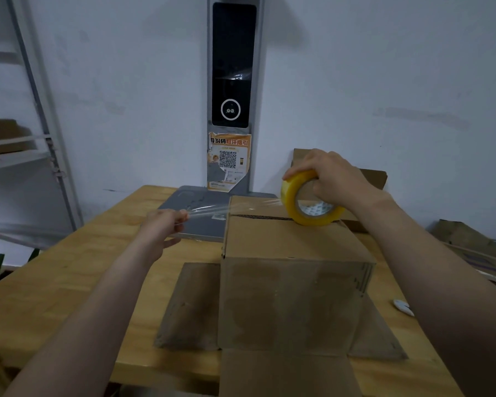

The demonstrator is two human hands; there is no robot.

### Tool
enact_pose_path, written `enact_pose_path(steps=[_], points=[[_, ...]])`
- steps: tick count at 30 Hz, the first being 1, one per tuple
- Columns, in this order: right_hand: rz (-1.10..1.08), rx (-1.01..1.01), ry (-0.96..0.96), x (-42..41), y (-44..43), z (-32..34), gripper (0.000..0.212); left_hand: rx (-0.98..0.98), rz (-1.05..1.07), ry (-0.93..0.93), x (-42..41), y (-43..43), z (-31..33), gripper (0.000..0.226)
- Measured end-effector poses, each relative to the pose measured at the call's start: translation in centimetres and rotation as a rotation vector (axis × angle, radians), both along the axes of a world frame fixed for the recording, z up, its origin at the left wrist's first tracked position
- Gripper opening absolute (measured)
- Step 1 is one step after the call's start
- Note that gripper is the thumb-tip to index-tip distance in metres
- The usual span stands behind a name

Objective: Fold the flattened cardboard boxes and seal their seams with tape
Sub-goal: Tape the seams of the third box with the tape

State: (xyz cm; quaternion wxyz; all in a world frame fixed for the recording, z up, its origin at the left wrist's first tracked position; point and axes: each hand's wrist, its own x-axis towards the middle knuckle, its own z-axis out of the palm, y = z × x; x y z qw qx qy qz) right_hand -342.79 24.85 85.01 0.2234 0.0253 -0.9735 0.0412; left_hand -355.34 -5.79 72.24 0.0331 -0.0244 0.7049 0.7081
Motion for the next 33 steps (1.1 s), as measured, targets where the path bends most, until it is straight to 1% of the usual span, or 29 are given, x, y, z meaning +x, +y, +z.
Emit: enact_pose_path(steps=[5,12,14,17,20,25,30,33], points=[[-0.006,0.022,0.016,-0.2,-0.4,-0.4,0.068,-0.075,-0.027,-0.019,0.8,0.2,-1.1,0.014],[-0.007,0.034,0.038,-0.2,-0.2,-0.7,0.062,-0.080,-0.053,-0.095,1.6,2.5,-3.5,0.014],[-0.011,0.038,0.048,-0.3,-0.2,-0.9,0.059,-0.052,-0.059,-0.150,2.1,3.2,-4.3,0.013],[-0.015,0.040,0.068,-0.3,-0.5,-1.1,0.057,0.043,-0.068,-0.238,3.0,4.2,-5.6,0.015],[-0.024,0.033,0.075,-0.1,-0.8,-1.2,0.055,0.106,-0.066,-0.262,3.6,4.7,-6.2,0.014],[-0.018,0.025,0.081,0.2,-1.7,-1.1,0.047,0.127,-0.052,-0.259,4.3,5.1,-6.6,0.012],[-0.033,0.018,0.057,1.0,-2.5,-0.9,0.044,0.148,-0.109,-0.335,5.2,6.7,-6.8,0.013],[-0.049,0.044,0.044,1.1,-3.2,-0.9,0.043,0.149,-0.120,-0.345,5.7,7.0,-6.7,0.015]])
